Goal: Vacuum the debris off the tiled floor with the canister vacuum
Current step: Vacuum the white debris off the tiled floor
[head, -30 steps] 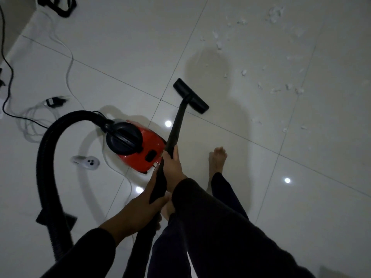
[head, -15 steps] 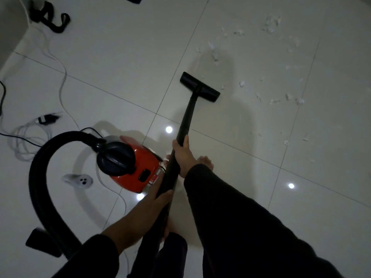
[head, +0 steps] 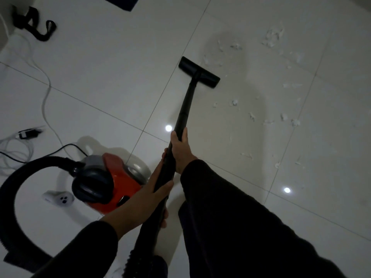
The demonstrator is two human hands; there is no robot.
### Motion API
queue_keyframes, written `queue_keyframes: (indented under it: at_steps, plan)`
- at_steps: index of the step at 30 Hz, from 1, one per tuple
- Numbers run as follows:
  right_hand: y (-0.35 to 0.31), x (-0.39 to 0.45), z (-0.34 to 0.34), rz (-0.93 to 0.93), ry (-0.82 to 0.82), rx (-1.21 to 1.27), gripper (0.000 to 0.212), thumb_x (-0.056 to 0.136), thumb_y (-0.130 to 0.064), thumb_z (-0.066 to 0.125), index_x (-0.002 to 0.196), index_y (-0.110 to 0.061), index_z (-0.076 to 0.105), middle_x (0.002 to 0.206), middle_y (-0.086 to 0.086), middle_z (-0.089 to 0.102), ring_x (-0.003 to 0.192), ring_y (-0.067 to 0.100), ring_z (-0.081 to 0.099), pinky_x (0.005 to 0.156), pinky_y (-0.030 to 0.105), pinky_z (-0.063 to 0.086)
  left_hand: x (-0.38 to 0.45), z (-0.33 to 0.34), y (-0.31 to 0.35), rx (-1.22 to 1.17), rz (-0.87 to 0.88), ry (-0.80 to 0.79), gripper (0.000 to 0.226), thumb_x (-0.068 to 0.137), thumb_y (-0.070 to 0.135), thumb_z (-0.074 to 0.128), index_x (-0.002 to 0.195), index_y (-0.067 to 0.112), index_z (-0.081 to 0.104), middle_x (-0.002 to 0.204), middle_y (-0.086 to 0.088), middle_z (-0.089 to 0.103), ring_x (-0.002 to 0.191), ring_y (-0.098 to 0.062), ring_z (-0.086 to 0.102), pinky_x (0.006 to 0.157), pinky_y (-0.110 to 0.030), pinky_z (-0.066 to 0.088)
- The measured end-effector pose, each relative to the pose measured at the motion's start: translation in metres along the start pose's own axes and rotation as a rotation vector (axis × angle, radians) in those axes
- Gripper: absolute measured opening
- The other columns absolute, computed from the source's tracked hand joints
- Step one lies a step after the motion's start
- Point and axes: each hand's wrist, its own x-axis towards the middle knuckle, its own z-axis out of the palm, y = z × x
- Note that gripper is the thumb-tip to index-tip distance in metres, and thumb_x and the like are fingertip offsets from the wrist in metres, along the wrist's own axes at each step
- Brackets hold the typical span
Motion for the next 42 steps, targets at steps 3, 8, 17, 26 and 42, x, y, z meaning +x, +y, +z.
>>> queue_keyframes:
  at_steps: [3,8,17,26,42]
  plan:
    - [-0.024,0.011,-0.005,-0.003,-0.001,-0.005,0.064,0.099,-0.037,0.047,0.149,-0.052,0.01,0.07,0.006,0.046,0.055,0.016,0.048,0.049,0.029,0.048,0.015,0.002,0.021,0.007,-0.025,0.012,0.057,0.098,0.031,0.04,0.145,0.043,0.01,0.063,-0.012,0.055,0.042,-0.013,0.058,0.044,-0.023,0.049]
    - [-0.073,0.026,-0.016,0.008,0.03,0.01,0.064,0.098,-0.036,0.048,0.149,-0.052,0.012,0.079,0.007,0.049,0.061,0.016,0.049,0.053,0.03,0.049,0.043,0.007,0.061,-0.04,-0.092,-0.018,0.051,0.097,0.035,0.041,0.143,0.024,0.022,0.066,-0.013,0.054,0.042,-0.013,0.056,0.043,-0.024,0.047]
    - [-0.153,0.066,-0.032,0.002,0.078,-0.026,0.063,0.1,-0.035,0.046,0.15,-0.049,0.009,0.082,0.01,0.049,0.061,0.018,0.048,0.053,0.033,0.049,0.097,0.017,0.129,0.051,0.045,-0.052,0.053,0.1,0.033,0.036,0.144,0.046,0.01,0.073,-0.009,0.052,0.049,-0.013,0.053,0.044,-0.022,0.047]
    - [-0.243,0.111,-0.017,-0.047,0.107,-0.02,0.063,0.101,-0.032,0.045,0.152,-0.043,0.01,0.083,0.009,0.047,0.058,0.017,0.047,0.055,0.032,0.049,0.158,-0.011,0.206,0.008,0.057,-0.104,0.053,0.099,0.034,0.039,0.143,0.047,0.014,0.074,-0.01,0.051,0.043,-0.009,0.055,0.044,-0.022,0.047]
    - [-0.402,0.189,-0.019,-0.036,0.103,-0.097,0.068,0.101,-0.034,0.046,0.152,-0.046,0.003,0.074,0.008,0.049,0.053,0.016,0.048,0.049,0.03,0.049,0.256,-0.021,0.351,-0.037,-0.001,-0.063,0.057,0.099,0.031,0.04,0.14,0.057,0.01,0.068,-0.01,0.05,0.047,-0.015,0.055,0.043,-0.027,0.048]
